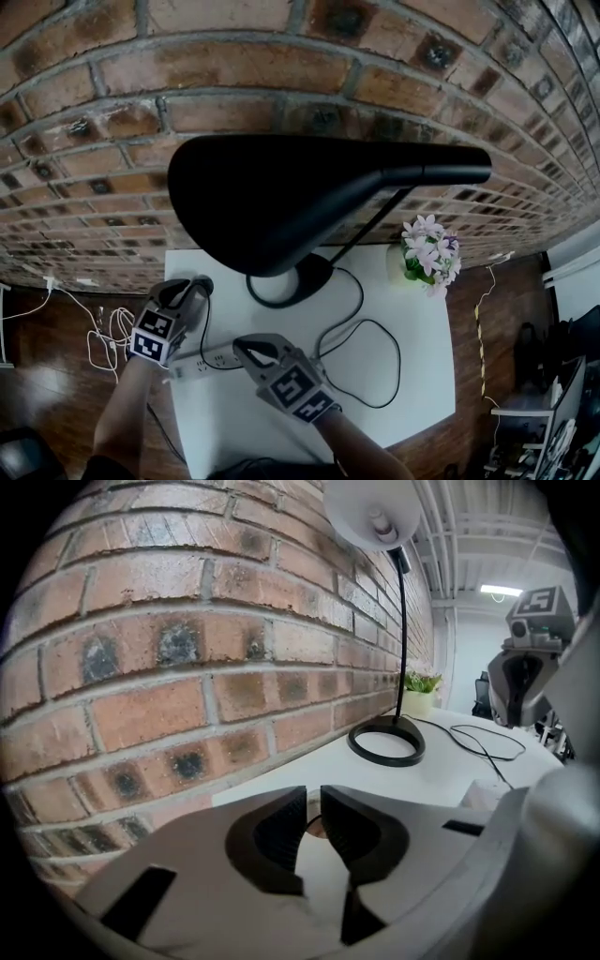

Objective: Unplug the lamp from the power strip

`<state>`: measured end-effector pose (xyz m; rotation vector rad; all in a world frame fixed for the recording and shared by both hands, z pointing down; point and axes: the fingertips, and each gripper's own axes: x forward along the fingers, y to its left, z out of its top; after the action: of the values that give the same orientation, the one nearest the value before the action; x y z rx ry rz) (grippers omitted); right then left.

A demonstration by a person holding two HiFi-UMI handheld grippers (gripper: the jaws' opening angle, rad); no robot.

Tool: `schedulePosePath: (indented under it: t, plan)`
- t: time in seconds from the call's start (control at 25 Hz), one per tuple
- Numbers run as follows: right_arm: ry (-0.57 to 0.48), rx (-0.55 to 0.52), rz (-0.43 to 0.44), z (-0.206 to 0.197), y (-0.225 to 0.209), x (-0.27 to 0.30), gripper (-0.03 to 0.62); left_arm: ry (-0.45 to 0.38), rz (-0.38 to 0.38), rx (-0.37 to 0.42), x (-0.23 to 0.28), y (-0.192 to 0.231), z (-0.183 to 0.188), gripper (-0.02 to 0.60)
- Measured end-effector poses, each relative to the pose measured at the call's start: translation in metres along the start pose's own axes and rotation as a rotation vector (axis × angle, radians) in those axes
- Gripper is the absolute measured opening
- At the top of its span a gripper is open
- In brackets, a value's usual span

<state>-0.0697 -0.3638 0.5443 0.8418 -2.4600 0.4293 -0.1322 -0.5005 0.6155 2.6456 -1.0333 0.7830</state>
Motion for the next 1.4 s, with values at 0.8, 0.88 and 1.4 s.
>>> schedulePosePath:
  t: [0.8,0.88,1.4]
  plan:
    - [-0.223,0.22,0.096,0.056,0.035,-0.044,-0.005,-0.038,0.133,0.003,-0.072,0.001,0.009,0.002]
    - [-0.241,0.232,0.082,0.062,0.037,-0.05,-0.005,-0.045,0.152,-0.01,-0.082,-0.001,0.013,0.002]
    - [-0.304,0.141,0.09,0.083,0.063,-0.069,-0.003,-0.069,0.193,-0.061,-0.129,-0.041,0.038,0.002]
